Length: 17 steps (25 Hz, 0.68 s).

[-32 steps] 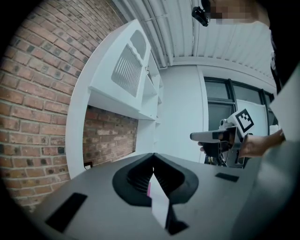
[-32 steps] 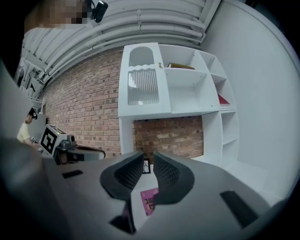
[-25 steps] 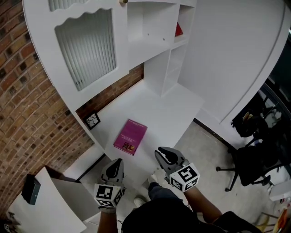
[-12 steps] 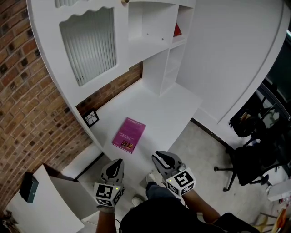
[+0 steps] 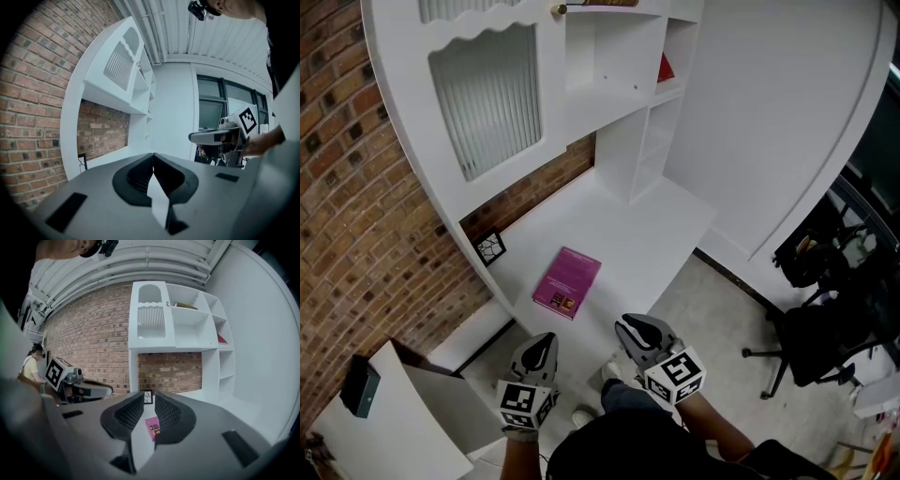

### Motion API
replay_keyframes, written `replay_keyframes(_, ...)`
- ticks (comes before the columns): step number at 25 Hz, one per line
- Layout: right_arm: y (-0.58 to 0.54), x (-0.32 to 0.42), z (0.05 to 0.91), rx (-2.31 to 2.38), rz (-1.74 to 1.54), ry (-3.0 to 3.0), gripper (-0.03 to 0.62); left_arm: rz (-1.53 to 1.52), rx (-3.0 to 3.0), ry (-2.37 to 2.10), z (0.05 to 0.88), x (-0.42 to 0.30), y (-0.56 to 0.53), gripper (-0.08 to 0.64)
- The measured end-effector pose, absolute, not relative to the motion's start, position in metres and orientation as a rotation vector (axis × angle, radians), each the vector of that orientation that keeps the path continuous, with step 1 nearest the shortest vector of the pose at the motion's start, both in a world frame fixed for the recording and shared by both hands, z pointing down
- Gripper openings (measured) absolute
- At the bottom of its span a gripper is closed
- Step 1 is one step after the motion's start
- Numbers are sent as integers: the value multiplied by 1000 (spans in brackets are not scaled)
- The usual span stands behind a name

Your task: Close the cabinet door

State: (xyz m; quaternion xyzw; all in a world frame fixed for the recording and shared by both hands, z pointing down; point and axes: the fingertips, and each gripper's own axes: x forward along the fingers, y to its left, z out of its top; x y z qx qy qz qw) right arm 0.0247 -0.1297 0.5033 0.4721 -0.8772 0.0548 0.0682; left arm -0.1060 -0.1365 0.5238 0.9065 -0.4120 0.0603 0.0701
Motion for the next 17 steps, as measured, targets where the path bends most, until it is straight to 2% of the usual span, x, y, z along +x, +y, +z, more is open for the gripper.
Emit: replay_keyframes(17,-127,38,510,1443,261,-2679,69,190,2726,-1276,525,-103,-129,9)
